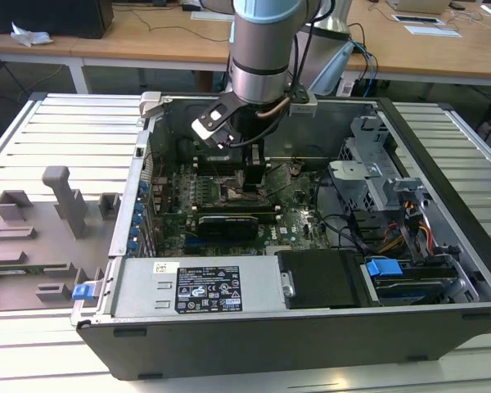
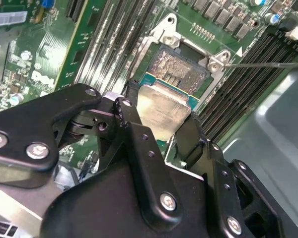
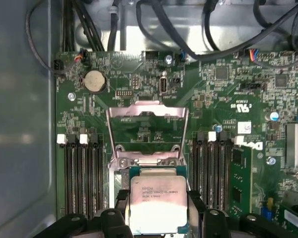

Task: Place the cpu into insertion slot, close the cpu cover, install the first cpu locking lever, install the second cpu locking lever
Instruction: 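Place the cpu into insertion slot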

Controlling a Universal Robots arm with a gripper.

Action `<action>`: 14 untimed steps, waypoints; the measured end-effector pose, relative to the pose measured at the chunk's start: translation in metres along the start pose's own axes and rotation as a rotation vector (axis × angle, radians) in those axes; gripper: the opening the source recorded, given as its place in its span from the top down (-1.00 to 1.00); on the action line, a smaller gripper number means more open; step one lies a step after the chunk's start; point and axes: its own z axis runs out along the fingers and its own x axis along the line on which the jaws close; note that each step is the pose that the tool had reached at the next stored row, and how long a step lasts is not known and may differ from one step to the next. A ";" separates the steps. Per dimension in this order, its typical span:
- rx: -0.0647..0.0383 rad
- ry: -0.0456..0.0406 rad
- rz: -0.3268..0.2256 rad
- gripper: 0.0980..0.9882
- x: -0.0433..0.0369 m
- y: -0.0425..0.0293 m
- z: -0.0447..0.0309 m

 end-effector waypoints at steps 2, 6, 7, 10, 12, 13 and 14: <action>0.000 0.0021 0.000 0.00 0.0003 -0.0038 0.0026; 0.000 0.0041 0.000 0.00 0.0003 -0.0085 0.0116; 0.000 0.0041 0.000 0.00 0.0002 -0.0090 0.0147; 0.000 0.0051 0.000 0.00 0.0001 -0.0094 0.0187; 0.000 0.0062 0.000 0.00 0.0002 -0.0095 0.0214; 0.000 0.0064 0.000 0.00 0.0004 -0.0096 0.0226; 0.000 0.0066 0.000 0.00 0.0009 -0.0096 0.0234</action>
